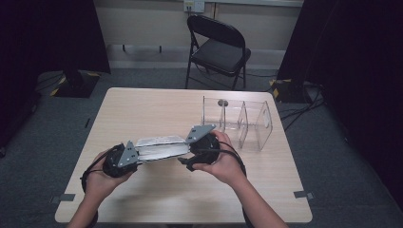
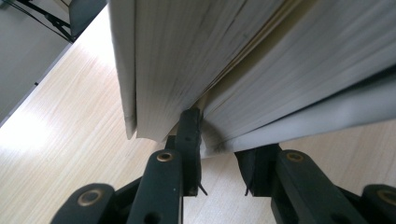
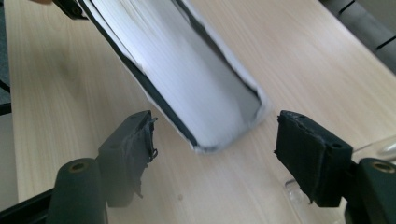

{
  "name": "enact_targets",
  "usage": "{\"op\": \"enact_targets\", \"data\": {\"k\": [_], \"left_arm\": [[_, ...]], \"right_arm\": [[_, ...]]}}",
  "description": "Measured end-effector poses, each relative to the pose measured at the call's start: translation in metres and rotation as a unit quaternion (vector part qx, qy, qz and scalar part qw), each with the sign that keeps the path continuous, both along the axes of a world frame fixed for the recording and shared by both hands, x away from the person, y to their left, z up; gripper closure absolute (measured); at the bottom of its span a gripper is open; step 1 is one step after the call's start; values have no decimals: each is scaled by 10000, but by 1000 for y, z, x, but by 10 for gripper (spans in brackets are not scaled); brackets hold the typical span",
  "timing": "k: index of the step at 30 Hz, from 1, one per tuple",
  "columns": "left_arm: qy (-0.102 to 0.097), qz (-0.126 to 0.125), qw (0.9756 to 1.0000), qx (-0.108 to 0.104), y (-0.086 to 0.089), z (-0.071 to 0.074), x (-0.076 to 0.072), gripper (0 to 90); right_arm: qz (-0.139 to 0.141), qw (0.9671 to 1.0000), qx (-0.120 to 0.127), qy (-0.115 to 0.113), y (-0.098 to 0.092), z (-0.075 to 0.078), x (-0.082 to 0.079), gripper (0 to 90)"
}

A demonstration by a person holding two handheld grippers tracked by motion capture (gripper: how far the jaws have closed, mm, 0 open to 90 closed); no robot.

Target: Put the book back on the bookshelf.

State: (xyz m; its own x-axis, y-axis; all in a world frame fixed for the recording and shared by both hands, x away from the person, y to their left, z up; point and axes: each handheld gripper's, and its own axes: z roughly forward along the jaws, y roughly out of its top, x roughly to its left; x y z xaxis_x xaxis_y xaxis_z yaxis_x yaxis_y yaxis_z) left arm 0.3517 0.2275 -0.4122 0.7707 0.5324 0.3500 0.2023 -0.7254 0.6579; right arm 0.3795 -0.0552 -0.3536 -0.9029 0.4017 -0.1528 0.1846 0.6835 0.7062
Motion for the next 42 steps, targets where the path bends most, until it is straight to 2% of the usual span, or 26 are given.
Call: {"op": "enact_targets", "data": {"k": [3,5,7,11,16,17,21,22,23,24,25,27,29,33,35,37,39,42], "left_arm": [[46,-20,10000,57,0,2,1,720],[49,-7,10000,64,1,3,2,720],[71,-14,9999,110,0,5,4,726],[127,-44,9997,181,-1,7,4,729],[177,-41,9997,132,-1,9,3,732],[214,-72,9996,153,0,11,2,734],[274,-110,9994,200,1,14,0,736],[274,-110,9994,200,1,14,0,738],[329,-128,9991,215,1,16,0,738],[329,-128,9991,215,1,16,0,739],[385,-148,9989,213,2,18,1,740],[439,-155,9987,183,3,19,1,741],[508,-158,9983,243,4,21,0,744],[477,-188,9984,222,4,22,-1,747],[494,-192,9983,250,4,23,-2,747],[507,-187,9982,264,4,23,-2,748],[561,-214,9979,251,4,25,-2,749],[612,-232,9975,272,4,27,-3,752]], "right_arm": [[-62,9999,91,95,-7,-11,1,274],[-63,9998,79,164,-10,-15,0,274],[-103,9995,52,297,-14,-28,0,272],[-135,9992,29,369,-18,-41,-1,271],[-222,9985,25,497,-22,-55,-1,269],[-271,9982,17,541,-25,-65,-2,268],[-382,9966,77,730,-31,-86,-2,251],[-382,9966,77,730,-31,-86,-2,251],[-461,9957,-13,799,-33,-95,-3,250],[-461,9957,-13,799,-33,-95,-3,250],[-502,9952,-24,844,-34,-103,-3,247],[-545,9944,-14,900,-36,-108,-3,242],[-609,9939,-47,913,-38,-112,-2,240],[-638,9934,-47,949,-43,-120,-2,237],[-757,9916,-74,1044,-45,-124,-4,234],[-714,9919,-30,1055,-46,-126,-4,225],[-806,9903,-81,1127,-48,-131,-6,219],[-777,9924,-99,950,-49,-134,-8,199]]}}
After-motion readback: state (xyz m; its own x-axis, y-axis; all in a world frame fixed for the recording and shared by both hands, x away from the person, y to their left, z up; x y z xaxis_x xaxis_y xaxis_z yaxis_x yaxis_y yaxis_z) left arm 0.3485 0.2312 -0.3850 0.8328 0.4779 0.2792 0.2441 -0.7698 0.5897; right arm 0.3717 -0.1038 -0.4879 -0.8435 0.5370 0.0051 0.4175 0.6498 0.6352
